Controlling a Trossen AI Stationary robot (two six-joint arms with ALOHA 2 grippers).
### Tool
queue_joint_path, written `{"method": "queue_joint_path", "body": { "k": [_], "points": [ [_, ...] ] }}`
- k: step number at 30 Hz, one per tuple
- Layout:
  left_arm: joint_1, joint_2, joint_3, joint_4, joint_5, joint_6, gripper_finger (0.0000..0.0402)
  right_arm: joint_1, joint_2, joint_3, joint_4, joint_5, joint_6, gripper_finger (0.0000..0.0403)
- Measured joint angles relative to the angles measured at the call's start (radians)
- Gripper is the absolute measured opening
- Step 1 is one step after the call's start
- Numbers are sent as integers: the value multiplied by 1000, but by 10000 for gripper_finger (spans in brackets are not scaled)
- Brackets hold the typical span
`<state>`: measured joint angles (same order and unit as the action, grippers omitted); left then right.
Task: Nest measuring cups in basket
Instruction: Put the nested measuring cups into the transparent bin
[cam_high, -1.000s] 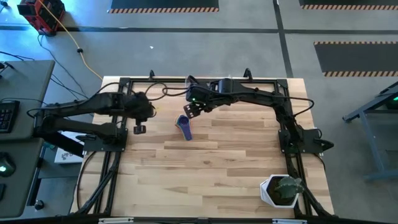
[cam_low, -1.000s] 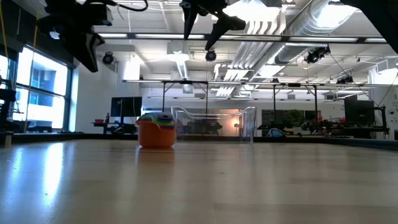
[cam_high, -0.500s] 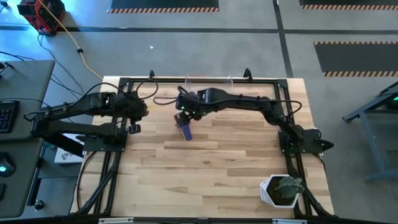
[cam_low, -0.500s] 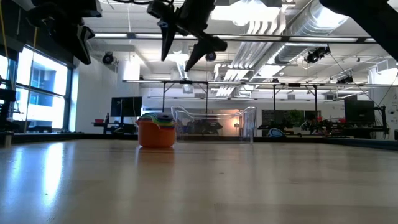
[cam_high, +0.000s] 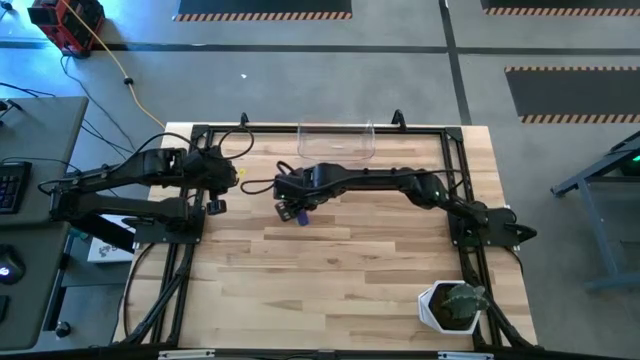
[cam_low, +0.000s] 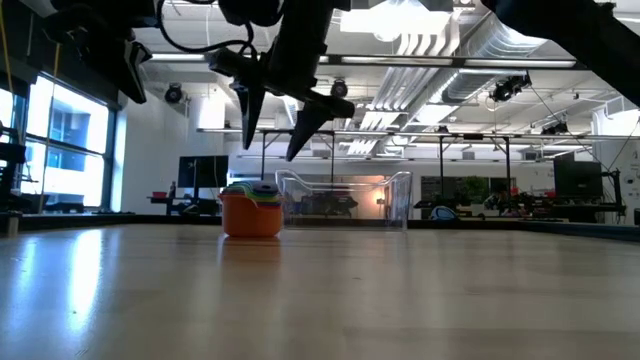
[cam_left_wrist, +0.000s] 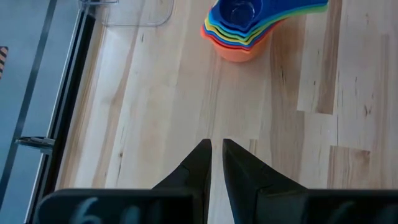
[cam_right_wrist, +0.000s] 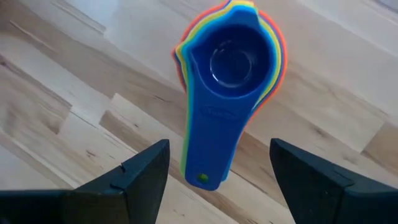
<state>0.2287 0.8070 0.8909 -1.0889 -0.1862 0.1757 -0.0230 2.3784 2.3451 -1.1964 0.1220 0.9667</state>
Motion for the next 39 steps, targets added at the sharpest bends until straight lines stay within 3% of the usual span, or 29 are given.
{"method": "queue_joint_path", "body": {
  "k": [15,25,39],
  "points": [
    [0,0,0,0,-1,-39,32,14,12,-28,47,67,24,268],
    [0,0,0,-101,-187,-200,32,31,14,-71,74,52,70,268],
    [0,1,0,-104,-192,-208,32,32,62,-70,105,52,65,268]
  ]
}}
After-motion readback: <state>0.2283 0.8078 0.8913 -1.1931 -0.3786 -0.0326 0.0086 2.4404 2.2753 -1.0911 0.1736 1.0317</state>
